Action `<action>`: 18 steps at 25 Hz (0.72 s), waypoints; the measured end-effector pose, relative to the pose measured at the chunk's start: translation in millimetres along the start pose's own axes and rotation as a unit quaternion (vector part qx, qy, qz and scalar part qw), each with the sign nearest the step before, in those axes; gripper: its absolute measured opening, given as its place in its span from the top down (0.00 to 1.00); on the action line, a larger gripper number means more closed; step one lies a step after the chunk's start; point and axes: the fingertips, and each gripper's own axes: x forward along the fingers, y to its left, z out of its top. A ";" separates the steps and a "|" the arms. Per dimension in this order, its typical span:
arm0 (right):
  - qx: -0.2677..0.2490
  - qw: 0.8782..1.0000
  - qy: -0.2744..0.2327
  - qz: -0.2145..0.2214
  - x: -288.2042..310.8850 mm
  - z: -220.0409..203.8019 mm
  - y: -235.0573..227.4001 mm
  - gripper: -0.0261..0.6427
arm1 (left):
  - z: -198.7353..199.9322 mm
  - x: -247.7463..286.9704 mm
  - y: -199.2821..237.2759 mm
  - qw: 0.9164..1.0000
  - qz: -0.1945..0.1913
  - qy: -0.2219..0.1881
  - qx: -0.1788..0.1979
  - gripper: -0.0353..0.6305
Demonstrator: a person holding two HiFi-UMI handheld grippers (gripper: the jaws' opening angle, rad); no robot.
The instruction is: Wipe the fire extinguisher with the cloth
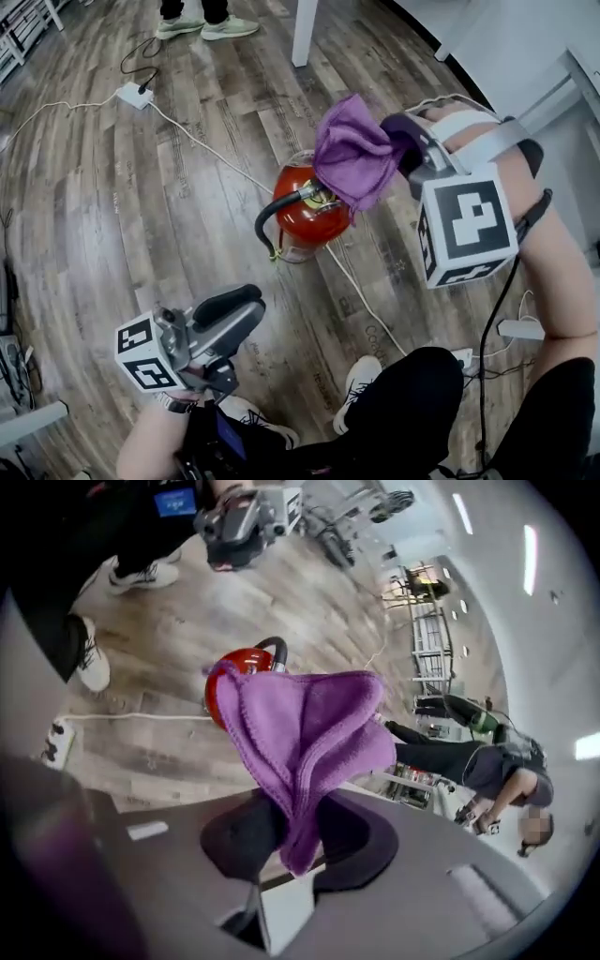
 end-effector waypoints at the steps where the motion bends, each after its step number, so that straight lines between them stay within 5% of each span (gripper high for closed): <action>1: -0.024 1.000 0.005 0.002 0.3 9.2 -2.7 0.83 | 0.2 0.4 -1.4 1.000 -0.002 -0.001 0.001 0.82; 7: -0.148 0.988 -0.032 0.034 -0.2 97.6 14.0 0.83 | 0.6 1.4 -3.3 1.000 0.001 -0.002 0.000 0.82; 11: -0.213 0.977 -0.029 0.010 7.2 131.9 12.4 0.83 | 5.4 -2.5 -2.9 1.000 0.001 -0.015 -0.004 0.84; 18: -0.148 0.989 -0.008 0.004 3.9 76.7 -0.9 0.83 | 8.7 -5.1 -3.9 1.000 -0.002 -0.020 -0.005 0.84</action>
